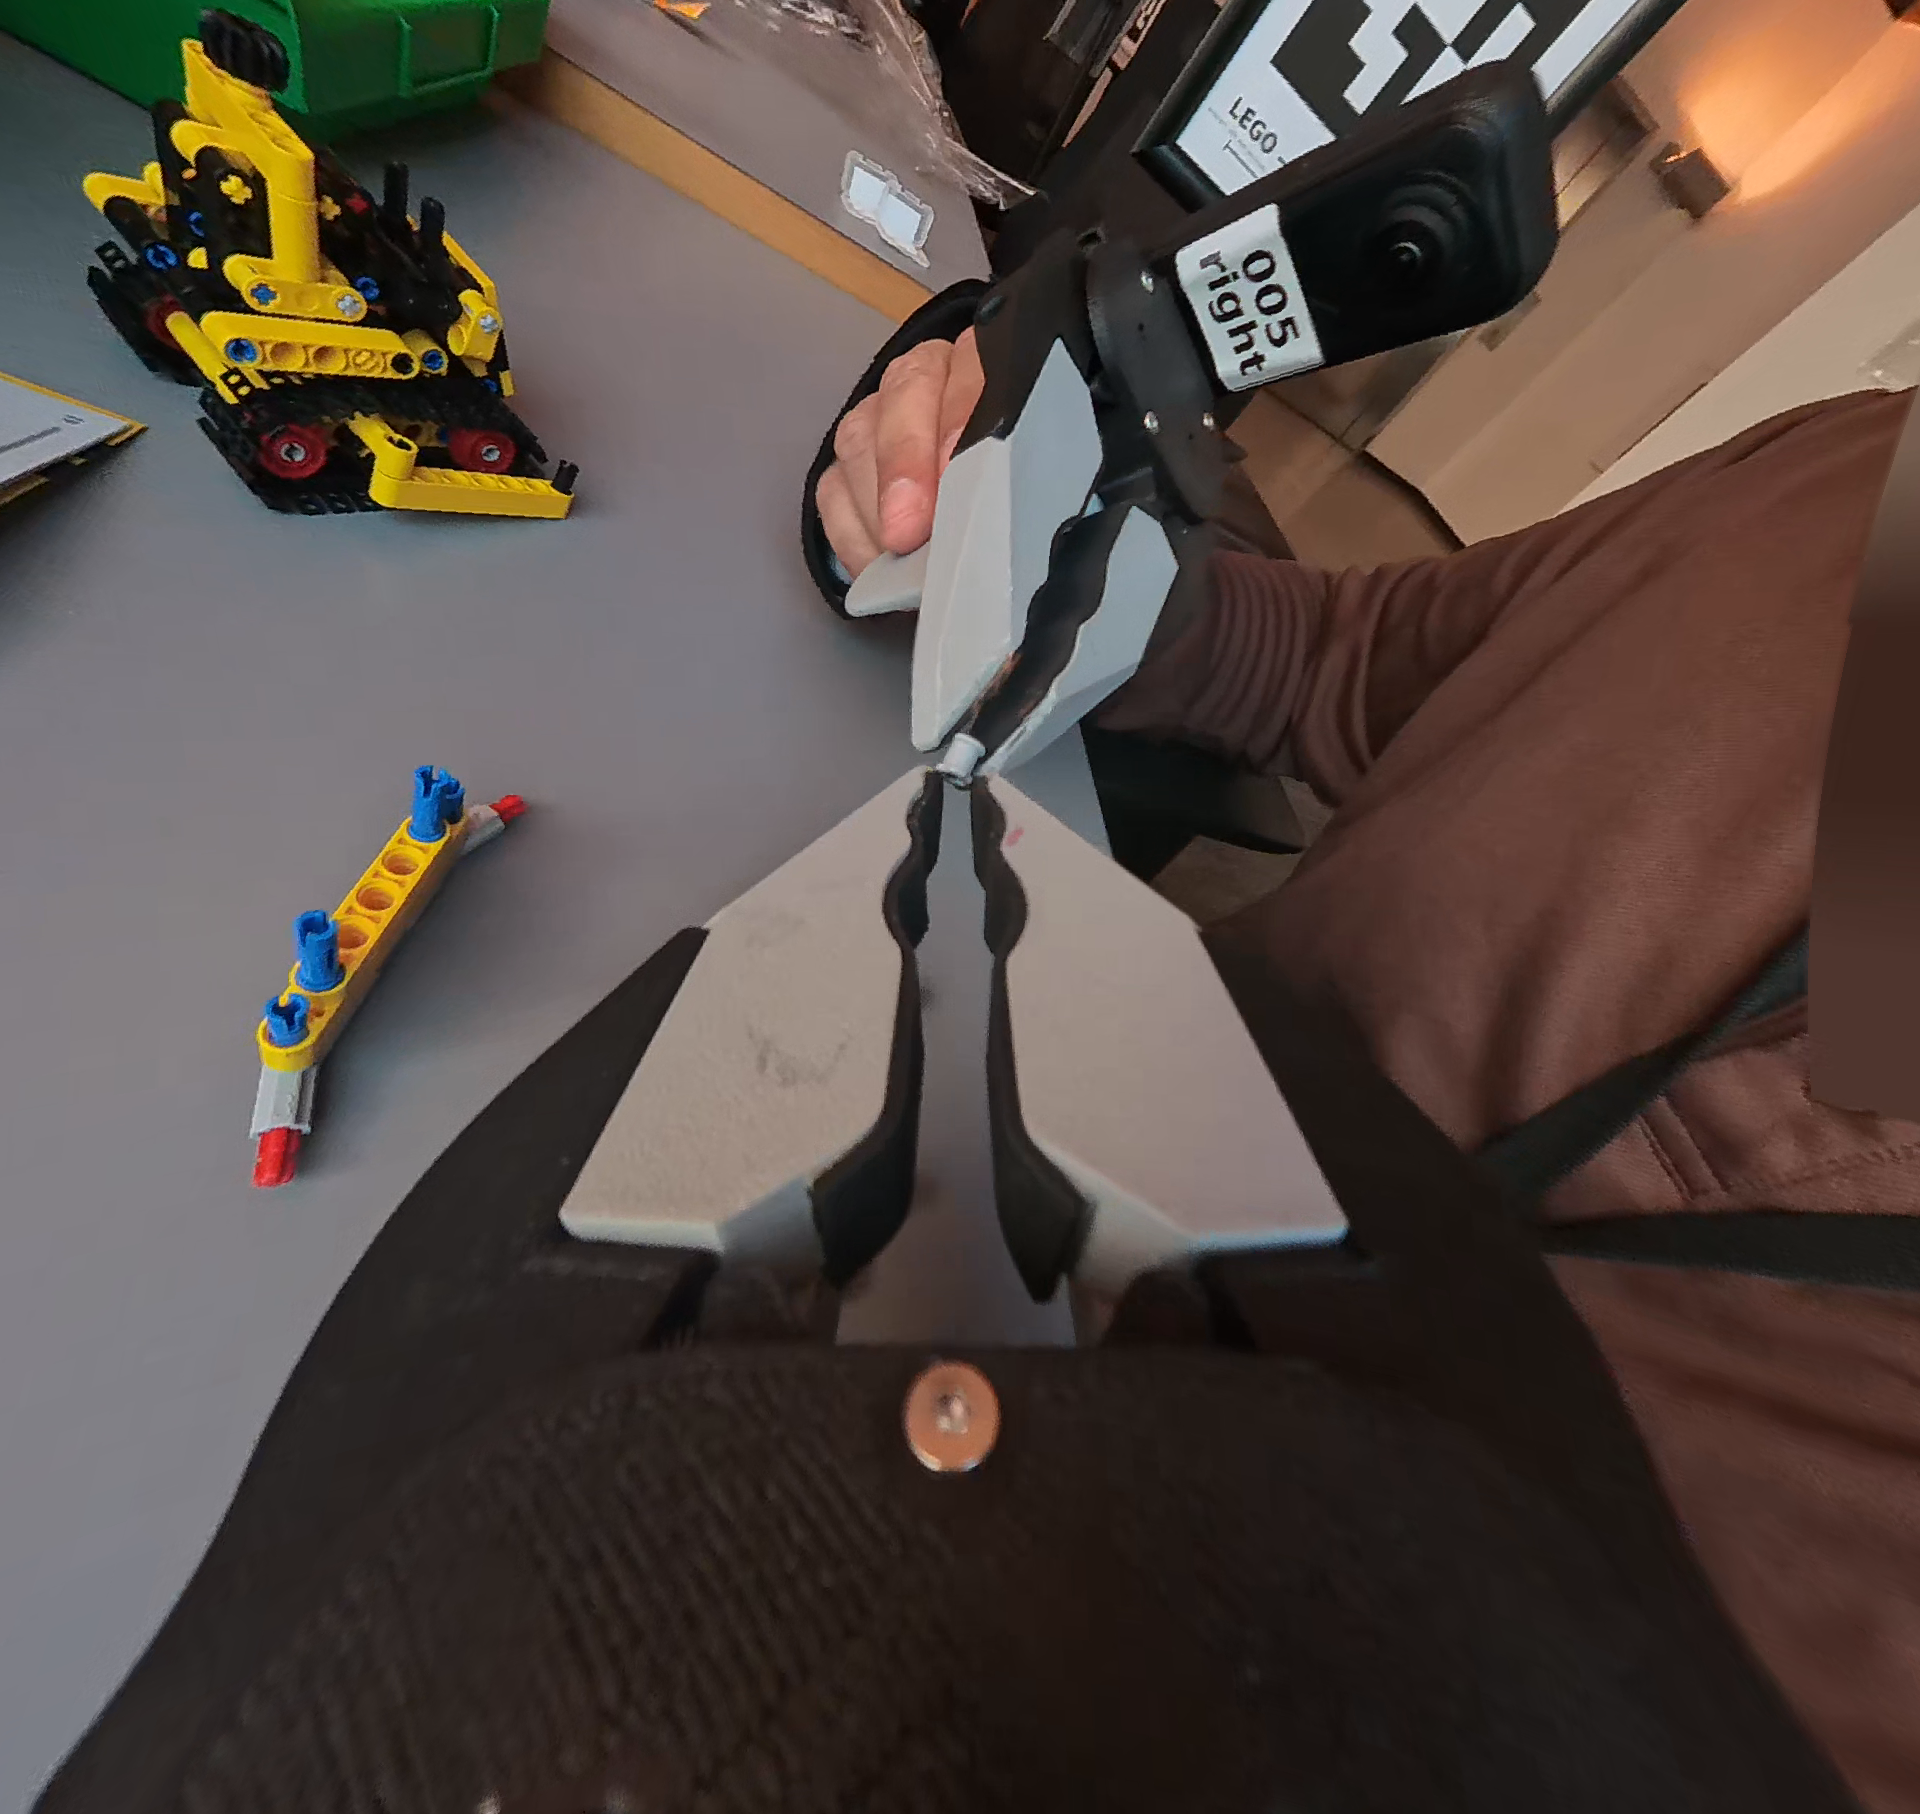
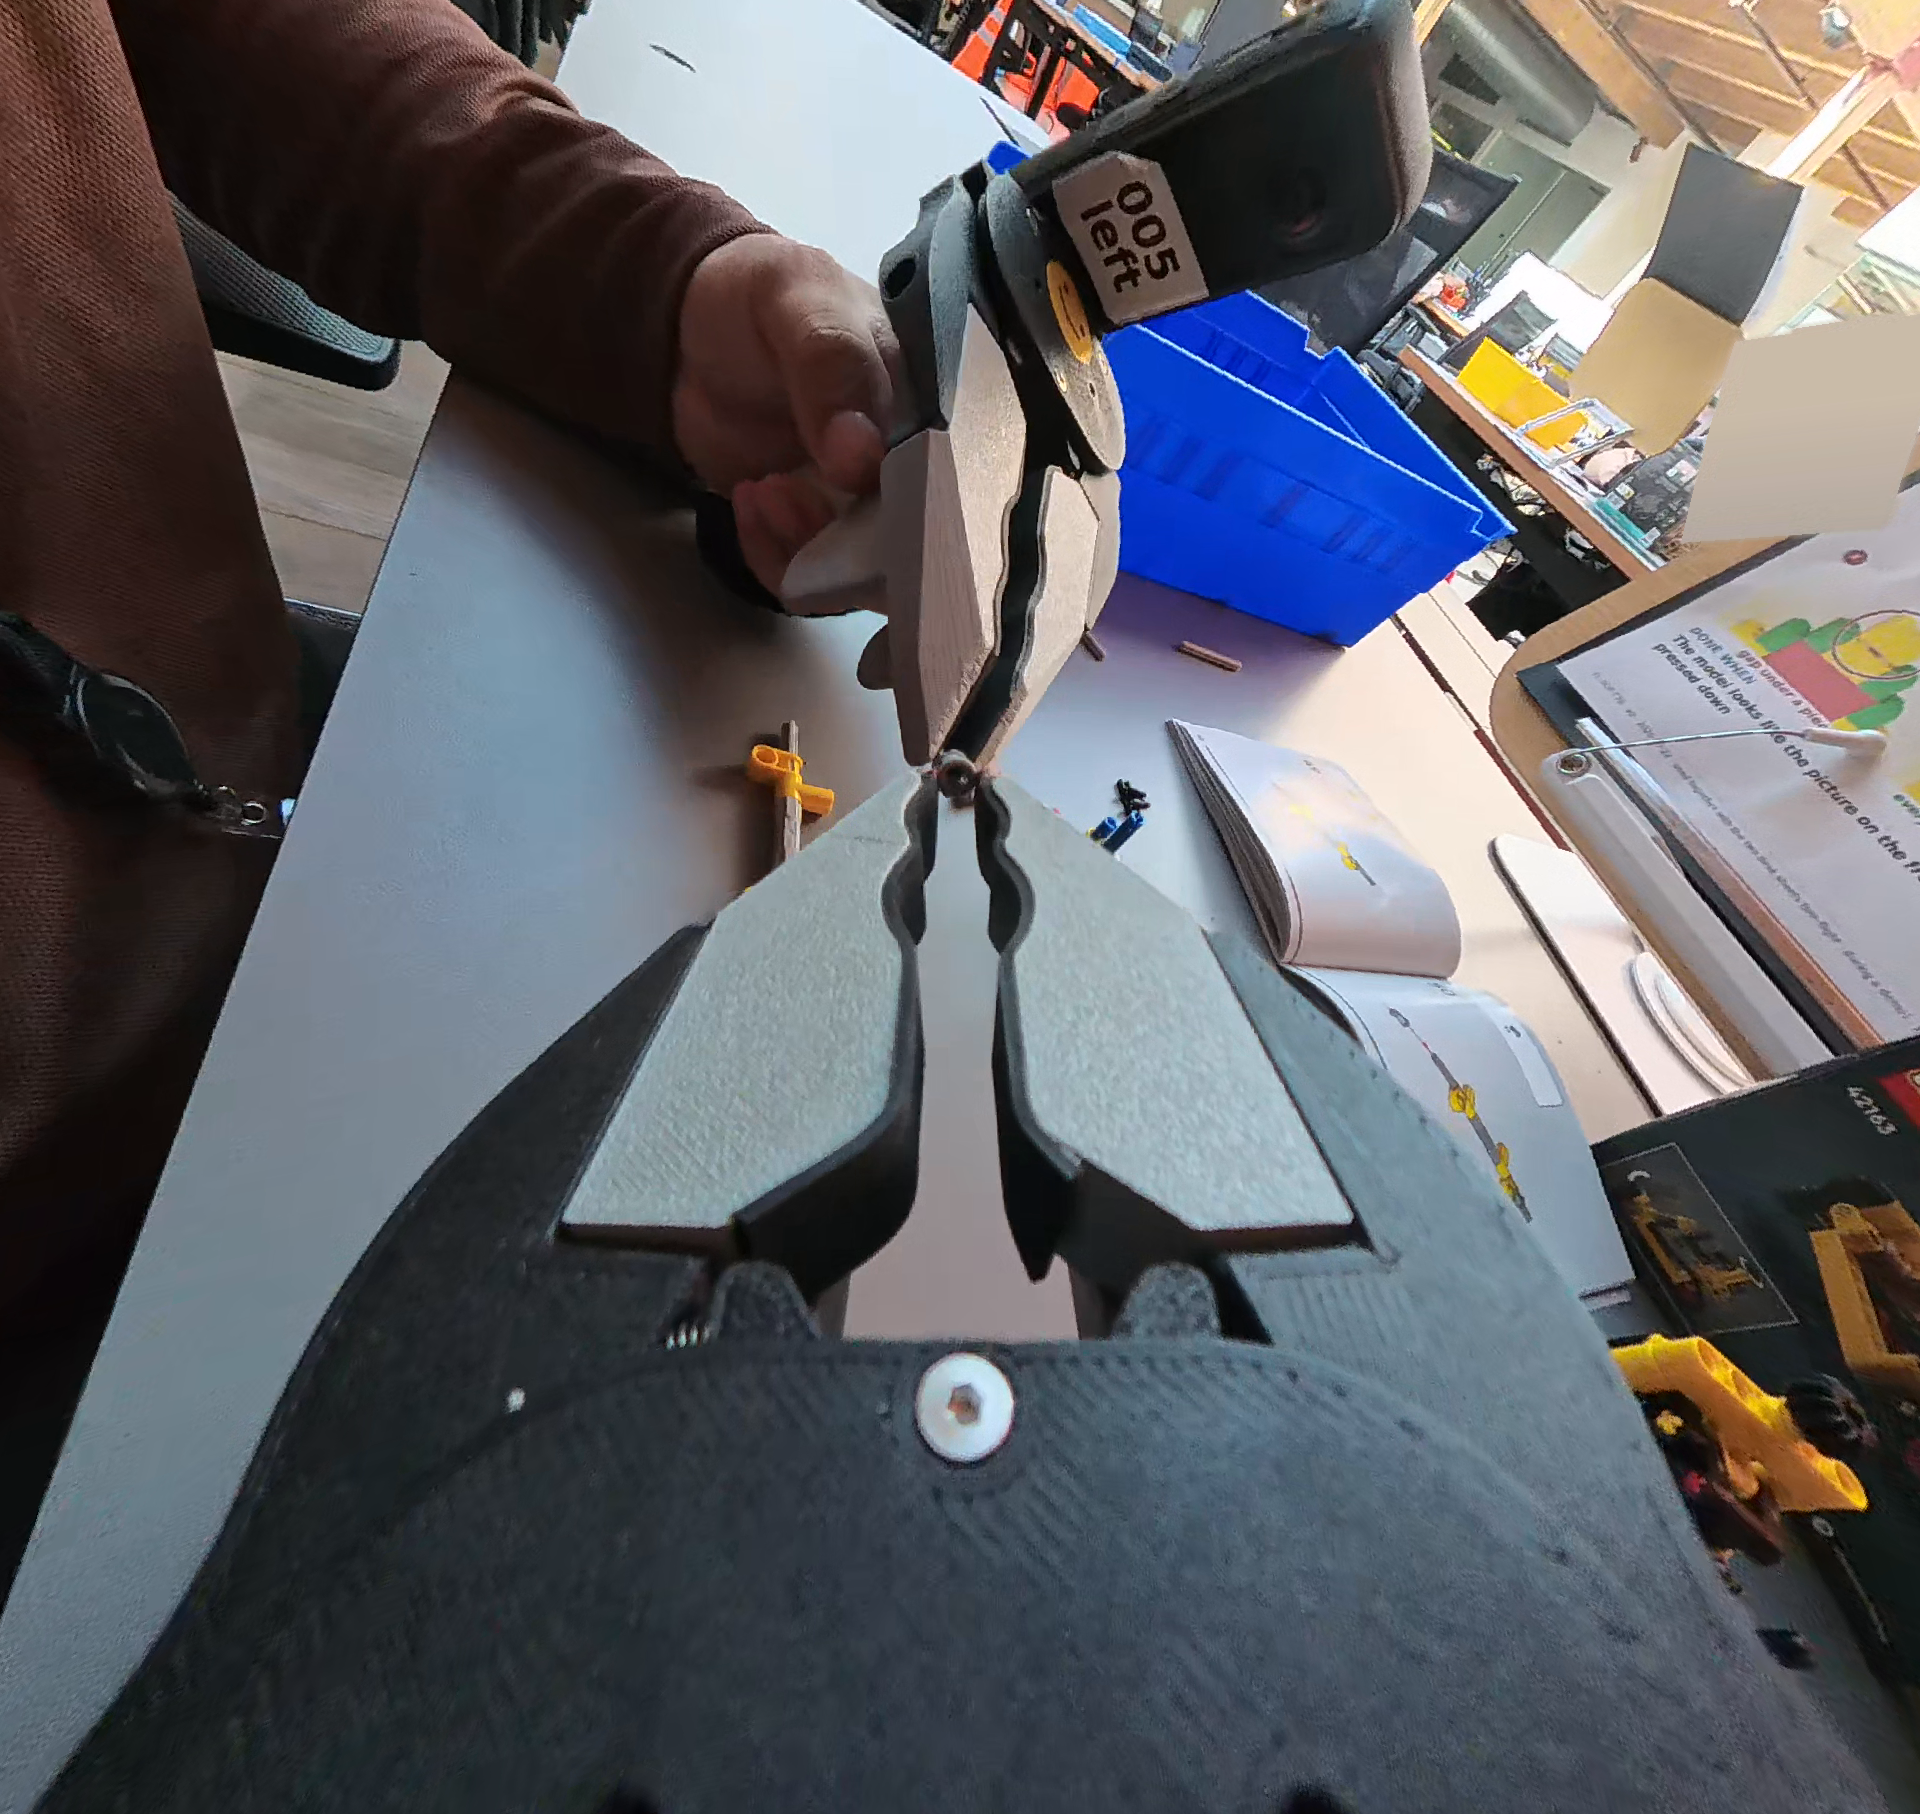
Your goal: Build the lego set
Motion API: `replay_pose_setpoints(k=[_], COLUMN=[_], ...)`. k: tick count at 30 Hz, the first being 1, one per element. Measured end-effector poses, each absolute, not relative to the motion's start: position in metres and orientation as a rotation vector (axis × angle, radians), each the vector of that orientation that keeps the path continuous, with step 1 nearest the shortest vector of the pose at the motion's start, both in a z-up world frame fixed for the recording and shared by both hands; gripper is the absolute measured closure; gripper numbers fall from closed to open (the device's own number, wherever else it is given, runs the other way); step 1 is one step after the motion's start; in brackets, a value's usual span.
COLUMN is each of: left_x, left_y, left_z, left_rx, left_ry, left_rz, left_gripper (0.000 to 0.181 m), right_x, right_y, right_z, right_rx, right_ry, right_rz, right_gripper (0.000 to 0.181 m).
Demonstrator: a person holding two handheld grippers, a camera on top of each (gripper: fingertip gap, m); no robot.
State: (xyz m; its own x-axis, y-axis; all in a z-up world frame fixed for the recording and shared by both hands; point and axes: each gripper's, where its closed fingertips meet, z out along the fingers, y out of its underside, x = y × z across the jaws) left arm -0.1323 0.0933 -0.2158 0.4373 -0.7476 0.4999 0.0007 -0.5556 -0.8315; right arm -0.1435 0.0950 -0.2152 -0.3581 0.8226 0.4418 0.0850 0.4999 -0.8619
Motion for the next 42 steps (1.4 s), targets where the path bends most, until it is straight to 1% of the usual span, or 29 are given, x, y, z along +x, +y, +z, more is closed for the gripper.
replay_pose_setpoints(k=[6,12,15,20,23,28,30,32,34,36,39,42], left_x=[-0.133,-0.132,-0.131,-0.127,-0.127,-0.127,-0.131,-0.137,-0.144,-0.148,-0.156,-0.157], left_y=[0.096,0.095,0.093,0.088,0.088,0.090,0.096,0.103,0.109,0.113,0.119,0.121], left_z=[-0.220,-0.217,-0.212,-0.205,-0.201,-0.203,-0.208,-0.217,-0.224,-0.226,-0.233,-0.232], left_rx=[-1.916,-1.912,-1.888,-1.852,-1.831,-1.833,-1.866,-1.919,-1.947,-1.949,-1.965,-1.942], left_ry=[0.655,0.607,0.602,0.579,0.565,0.560,0.537,0.544,0.596,0.644,0.703,0.747], left_rz=[-1.080,-1.182,-1.222,-1.357,-1.404,-1.390,-1.335,-1.192,-0.993,-0.828,-0.588,-0.451], left_gripper=[0.172,0.168,0.171,0.171,0.177,0.177,0.177,0.178,0.177,0.177,0.177,0.178], right_x=[-0.145,-0.143,-0.142,-0.141,-0.140,-0.140,-0.143,-0.145,-0.146,-0.146,-0.146,-0.147], right_y=[0.101,0.094,0.094,0.088,0.086,0.087,0.093,0.099,0.107,0.113,0.121,0.120], right_z=[-0.221,-0.213,-0.210,-0.208,-0.204,-0.204,-0.210,-0.219,-0.226,-0.227,-0.227,-0.225], right_rx=[-0.811,-0.764,-0.753,-0.708,-0.681,-0.673,-0.724,-0.797,-0.906,-1.008,-1.215,-1.272], right_ry=[-1.789,-1.771,-1.761,-1.759,-1.744,-1.737,-1.749,-1.780,-1.790,-1.772,-1.731,-1.703], right_rz=[0.942,0.987,0.997,0.998,1.005,0.995,0.964,0.939,0.949,1.019,1.177,1.270], right_gripper=[0.177,0.178,0.178,0.178,0.178,0.178,0.178,0.173,0.177,0.179,0.175,0.171])
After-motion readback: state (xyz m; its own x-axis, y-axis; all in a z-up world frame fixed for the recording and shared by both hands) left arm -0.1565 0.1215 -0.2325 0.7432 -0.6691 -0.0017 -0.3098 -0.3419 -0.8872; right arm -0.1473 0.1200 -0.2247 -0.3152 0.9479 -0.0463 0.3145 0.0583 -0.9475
